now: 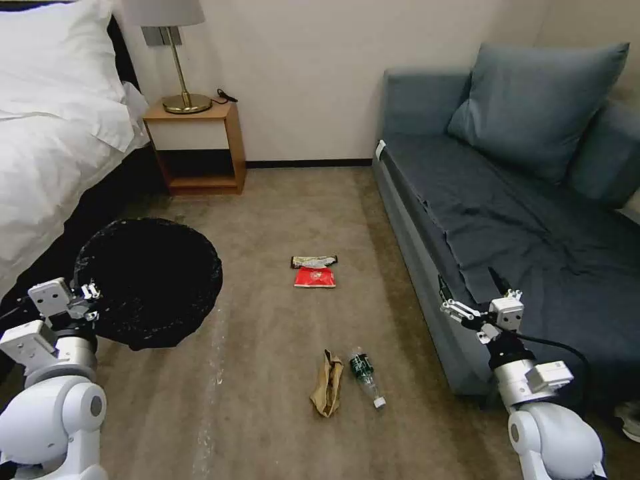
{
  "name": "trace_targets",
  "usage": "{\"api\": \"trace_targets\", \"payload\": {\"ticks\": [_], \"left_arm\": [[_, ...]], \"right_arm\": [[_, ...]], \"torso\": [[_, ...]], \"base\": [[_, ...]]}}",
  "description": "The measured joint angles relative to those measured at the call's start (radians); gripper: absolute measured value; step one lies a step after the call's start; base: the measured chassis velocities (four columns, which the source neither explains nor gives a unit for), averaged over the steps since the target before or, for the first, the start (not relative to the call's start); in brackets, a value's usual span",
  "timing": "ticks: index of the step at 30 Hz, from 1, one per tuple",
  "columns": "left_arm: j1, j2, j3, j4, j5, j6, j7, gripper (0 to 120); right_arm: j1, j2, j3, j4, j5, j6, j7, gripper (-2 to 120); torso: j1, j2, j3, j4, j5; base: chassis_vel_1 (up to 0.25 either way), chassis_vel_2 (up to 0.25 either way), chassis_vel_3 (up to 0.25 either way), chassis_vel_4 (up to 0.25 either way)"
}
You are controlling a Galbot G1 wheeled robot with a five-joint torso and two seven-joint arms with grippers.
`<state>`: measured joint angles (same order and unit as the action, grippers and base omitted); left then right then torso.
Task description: Pick up the trash bin, then pick up the garbage on the floor and place it into the trash bin.
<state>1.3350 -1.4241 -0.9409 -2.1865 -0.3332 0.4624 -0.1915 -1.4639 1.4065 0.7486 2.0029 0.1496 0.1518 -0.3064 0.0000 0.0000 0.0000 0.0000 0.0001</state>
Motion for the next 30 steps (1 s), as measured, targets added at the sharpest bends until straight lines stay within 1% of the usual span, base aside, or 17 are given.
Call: {"api": "trace_targets", "payload": {"ticks": [4, 7, 8, 9, 10, 11, 12, 13, 14, 16, 18, 19, 20, 23, 24, 26, 30], "left_arm": [[-0.006, 0.000, 0.007, 0.005, 0.008, 0.003, -0.001, 4], [-0.010, 0.001, 0.015, 0.013, 0.017, 0.005, -0.003, 4], [-0.013, 0.003, 0.020, 0.017, 0.022, 0.005, -0.002, 4], [-0.019, 0.006, 0.028, 0.024, 0.029, 0.005, -0.001, 4], [-0.020, 0.007, 0.031, 0.027, 0.032, 0.005, 0.001, 4], [-0.020, 0.007, 0.031, 0.027, 0.032, 0.005, 0.001, 4], [-0.020, 0.007, 0.033, 0.029, 0.035, 0.005, 0.003, 4], [-0.016, 0.004, 0.037, 0.034, 0.044, 0.003, 0.009, 4], [-0.016, 0.004, 0.037, 0.034, 0.044, 0.003, 0.009, 4], [-0.007, -0.008, 0.044, 0.042, 0.060, -0.007, 0.011, 4], [-0.005, -0.010, 0.045, 0.044, 0.062, -0.009, 0.012, 4], [-0.001, -0.014, 0.048, 0.049, 0.068, -0.016, 0.013, 4], [-0.001, -0.014, 0.048, 0.049, 0.068, -0.016, 0.013, 4], [0.005, -0.022, 0.052, 0.066, 0.086, -0.031, 0.009, 4], [0.005, -0.022, 0.052, 0.066, 0.086, -0.031, 0.009, 4], [0.004, -0.023, 0.059, 0.075, 0.096, -0.031, 0.002, 4], [0.002, -0.023, 0.063, 0.081, 0.102, -0.031, 0.002, 4]], "right_arm": [[0.011, -0.027, -0.039, -0.034, -0.016, 0.006, -0.002, 100], [0.022, -0.057, -0.080, -0.074, 0.009, -0.016, -0.009, 100], [0.022, -0.067, -0.091, -0.083, 0.027, -0.050, -0.019, 100], [0.018, -0.086, -0.113, -0.092, 0.072, -0.120, -0.022, 100], [0.016, -0.102, -0.133, -0.097, 0.107, -0.164, -0.013, 100], [0.016, -0.102, -0.133, -0.097, 0.107, -0.164, -0.013, 100], [0.016, -0.120, -0.154, -0.102, 0.138, -0.200, -0.002, 100], [0.027, -0.184, -0.220, -0.114, 0.230, -0.311, 0.047, 100], [0.027, -0.184, -0.220, -0.114, 0.230, -0.311, 0.047, 100], [0.063, -0.301, -0.322, -0.132, 0.337, -0.421, 0.147, 100], [0.070, -0.313, -0.335, -0.135, 0.348, -0.434, 0.156, 100], [0.092, -0.346, -0.373, -0.151, 0.377, -0.458, 0.174, 100], [0.092, -0.346, -0.373, -0.151, 0.377, -0.458, 0.174, 100], [0.175, -0.384, -0.480, -0.222, 0.444, -0.538, 0.186, 100], [0.175, -0.384, -0.480, -0.222, 0.444, -0.538, 0.186, 100], [0.221, -0.387, -0.530, -0.286, 0.460, -0.573, 0.190, 100], [0.267, -0.380, -0.576, -0.359, 0.455, -0.595, 0.190, 100]], "torso": [[0.000, 0.000, 0.000, 0.0000, -0.0001], [0.000, 0.000, 0.000, 0.0003, -0.0001], [0.000, 0.000, 0.000, 0.0003, 0.0000], [0.000, 0.000, 0.000, 0.0000, 0.0000], [0.000, 0.000, 0.000, -0.0002, -0.0001], [0.000, 0.000, 0.000, -0.0002, -0.0001], [0.000, 0.000, 0.000, -0.0002, -0.0001], [0.000, 0.000, 0.000, -0.0002, 0.0002], [0.000, 0.000, 0.000, -0.0002, 0.0002], [0.000, 0.000, 0.000, 0.0001, -0.0003], [0.000, 0.000, 0.000, 0.0002, -0.0004], [0.000, 0.000, 0.000, 0.0001, -0.0003], [0.000, 0.000, 0.000, 0.0001, -0.0003], [0.000, 0.000, 0.000, 0.0001, -0.0001], [0.000, 0.000, 0.000, 0.0001, -0.0001], [0.000, 0.000, 0.000, 0.0002, 0.0000], [0.000, 0.000, 0.000, -0.0002, -0.0001]], "base": [[-0.015, 0.017, 0.017, -0.010], [0.000, 0.000, 0.000, 0.000], [0.000, 0.000, 0.000, 0.000], [0.000, 0.000, 0.000, 0.000], [0.000, 0.000, 0.000, 0.000], [0.000, 0.000, 0.000, 0.000], [0.000, 0.000, 0.000, 0.000], [0.000, 0.000, 0.000, 0.000], [0.000, 0.000, 0.000, 0.000], [0.000, 0.000, 0.000, 0.000], [0.000, 0.000, 0.000, 0.000], [0.000, 0.000, 0.000, 0.000], [0.000, 0.000, 0.000, 0.000], [0.000, 0.000, 0.000, 0.000], [0.000, 0.000, 0.000, 0.000], [0.000, 0.000, 0.000, 0.000], [0.000, 0.000, 0.000, 0.000]]}}
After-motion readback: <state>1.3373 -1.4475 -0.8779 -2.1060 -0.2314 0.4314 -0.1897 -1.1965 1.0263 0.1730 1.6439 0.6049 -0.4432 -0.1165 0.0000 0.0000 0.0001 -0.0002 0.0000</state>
